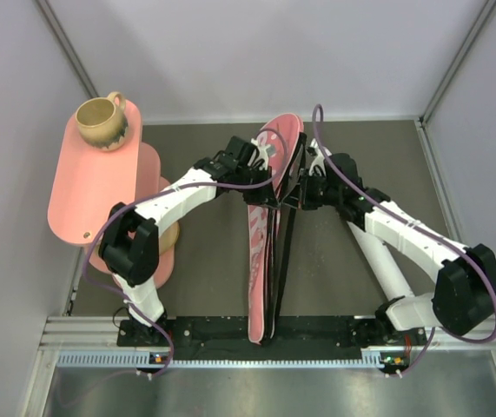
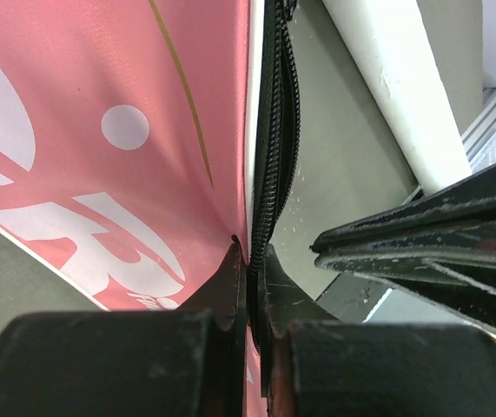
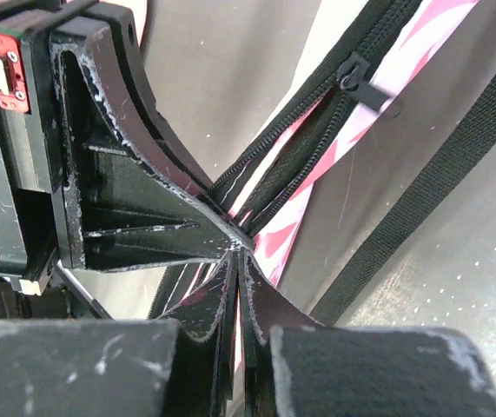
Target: Pack up the badminton gear
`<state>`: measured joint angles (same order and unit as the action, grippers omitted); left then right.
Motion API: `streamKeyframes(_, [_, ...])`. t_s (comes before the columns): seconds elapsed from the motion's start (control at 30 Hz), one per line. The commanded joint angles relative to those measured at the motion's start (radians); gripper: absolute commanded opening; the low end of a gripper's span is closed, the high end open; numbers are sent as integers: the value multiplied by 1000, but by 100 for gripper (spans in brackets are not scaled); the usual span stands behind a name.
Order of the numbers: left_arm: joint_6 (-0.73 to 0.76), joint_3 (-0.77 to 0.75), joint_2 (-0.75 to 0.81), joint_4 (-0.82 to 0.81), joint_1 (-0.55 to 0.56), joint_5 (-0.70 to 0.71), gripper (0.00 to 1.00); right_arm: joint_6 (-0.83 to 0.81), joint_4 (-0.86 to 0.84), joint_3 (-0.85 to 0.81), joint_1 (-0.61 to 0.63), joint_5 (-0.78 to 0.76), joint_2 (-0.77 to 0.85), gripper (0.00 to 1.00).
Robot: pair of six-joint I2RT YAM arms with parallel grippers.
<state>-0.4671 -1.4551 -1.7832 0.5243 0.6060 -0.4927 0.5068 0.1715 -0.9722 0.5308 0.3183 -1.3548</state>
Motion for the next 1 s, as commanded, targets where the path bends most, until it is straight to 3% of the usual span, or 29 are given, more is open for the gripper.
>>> streamKeyframes(0.0, [-5, 19, 61, -86, -6, -56, 0, 22, -49, 6, -81, -12, 59, 0])
streamKeyframes(0.03, [-4, 21, 65, -86, -6, -60, 0, 66, -64, 7, -119, 19, 57, 0])
streamKeyframes(0.07, [1, 24, 71, -86, -6, -66, 0, 91, -73, 9, -150, 45, 51, 14])
streamKeyframes(0.17, [13, 25, 80, -86, -6, -92, 0, 139, -104, -13, -241, 149, 22, 33])
streamKeyframes(0.37, [25, 25, 93, -83, -6, -101, 0, 179, -107, -141, -267, 272, -102, 46])
streamKeyframes(0.47, [30, 25, 99, -83, -6, -121, 0, 93, -139, -177, -265, 364, -165, 57])
streamKeyframes(0.63, [53, 36, 122, -83, -8, -164, 0, -85, -164, -169, -269, 398, -191, 57])
streamKeyframes(0.8, [59, 64, 131, -102, -20, -234, 0, -148, -262, -122, -278, 548, -201, 56])
streamKeyframes(0.97, [58, 82, 133, -113, -41, -264, 0, -175, -256, -125, -281, 628, -230, 50])
